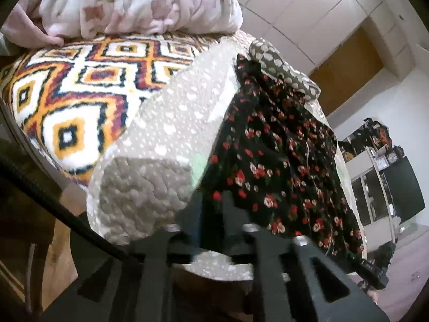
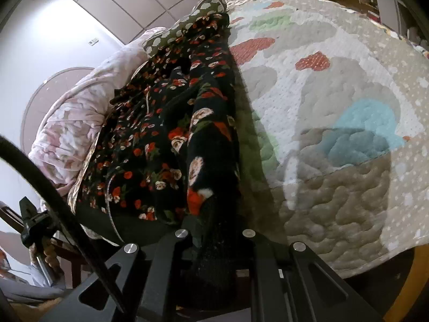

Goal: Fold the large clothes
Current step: 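Press the folded dress flat with the left gripper while the right gripper smooths it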

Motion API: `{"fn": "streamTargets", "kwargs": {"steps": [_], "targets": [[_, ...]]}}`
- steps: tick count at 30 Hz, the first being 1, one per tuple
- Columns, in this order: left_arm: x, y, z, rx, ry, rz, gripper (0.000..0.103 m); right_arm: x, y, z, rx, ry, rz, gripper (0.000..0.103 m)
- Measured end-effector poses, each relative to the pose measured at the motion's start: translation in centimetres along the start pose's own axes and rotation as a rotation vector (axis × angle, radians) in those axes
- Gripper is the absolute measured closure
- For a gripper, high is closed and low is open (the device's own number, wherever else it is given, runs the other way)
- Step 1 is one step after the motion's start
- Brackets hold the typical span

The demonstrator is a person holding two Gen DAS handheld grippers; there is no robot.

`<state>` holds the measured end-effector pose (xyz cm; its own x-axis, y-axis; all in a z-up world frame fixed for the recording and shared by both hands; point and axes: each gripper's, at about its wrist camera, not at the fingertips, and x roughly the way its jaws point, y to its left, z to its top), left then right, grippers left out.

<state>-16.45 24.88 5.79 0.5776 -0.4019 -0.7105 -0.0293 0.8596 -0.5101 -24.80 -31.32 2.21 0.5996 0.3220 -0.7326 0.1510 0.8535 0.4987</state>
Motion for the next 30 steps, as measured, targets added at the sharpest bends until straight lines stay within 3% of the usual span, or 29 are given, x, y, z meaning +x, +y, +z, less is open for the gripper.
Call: {"fn": "streamTargets", "kwargs": {"steps": [1, 3, 6, 12, 14, 16, 17, 21, 24, 27, 30], "targets": [[-0.1, 0.0, 0.2, 0.000, -0.016, -0.003, 0.051, -0.1, -0.1, -0.1, 0.000, 0.000, -0.003, 0.093], [0.0, -0.1, 0.5, -0.003, -0.044, -0.010, 0.038, 0.1, -0.2, 0.0, 0.005, 0.005, -0.006, 0.092], [1.7, -0.8, 0.9, 0.025, -0.007, -0.049, 0.030, 0.4, -0.2, 0.0, 0.008, 0.011, -0.011, 0.092], [5.9, -1.3, 0.1, -0.028, 0.106, -0.073, 0.030, 0.5, -0.4, 0.1, 0.022, 0.016, -0.005, 0.091], [6.4, -1.6, -0.1, -0.013, 0.125, -0.047, 0.041, 0.5, -0.4, 0.1, 0.019, 0.016, -0.006, 0.090], [6.4, -1.9, 0.0, 0.017, 0.143, -0.012, 0.080, 0.5, -0.3, 0.0, 0.011, 0.015, -0.007, 0.090], [6.3, -1.6, 0.2, 0.010, 0.151, -0.021, 0.090, 0.4, -0.3, 0.1, 0.006, 0.016, -0.008, 0.090], [4.6, 0.1, 1.3, -0.087, 0.141, -0.124, 0.093, 0.1, 0.1, 0.8, -0.015, 0.030, 0.018, 0.091], [3.5, -0.3, 1.9, -0.088, 0.115, -0.150, 0.094, -1.0, 0.7, 2.0, -0.027, 0.016, 0.060, 0.091], [3.2, -1.7, 2.0, -0.050, 0.092, -0.143, 0.094, -1.8, 1.4, 3.2, -0.051, 0.003, 0.066, 0.091], [3.6, -3.1, 1.7, 0.026, 0.071, -0.071, 0.091, -1.5, 1.8, 3.8, -0.086, 0.004, 0.039, 0.091]]}}
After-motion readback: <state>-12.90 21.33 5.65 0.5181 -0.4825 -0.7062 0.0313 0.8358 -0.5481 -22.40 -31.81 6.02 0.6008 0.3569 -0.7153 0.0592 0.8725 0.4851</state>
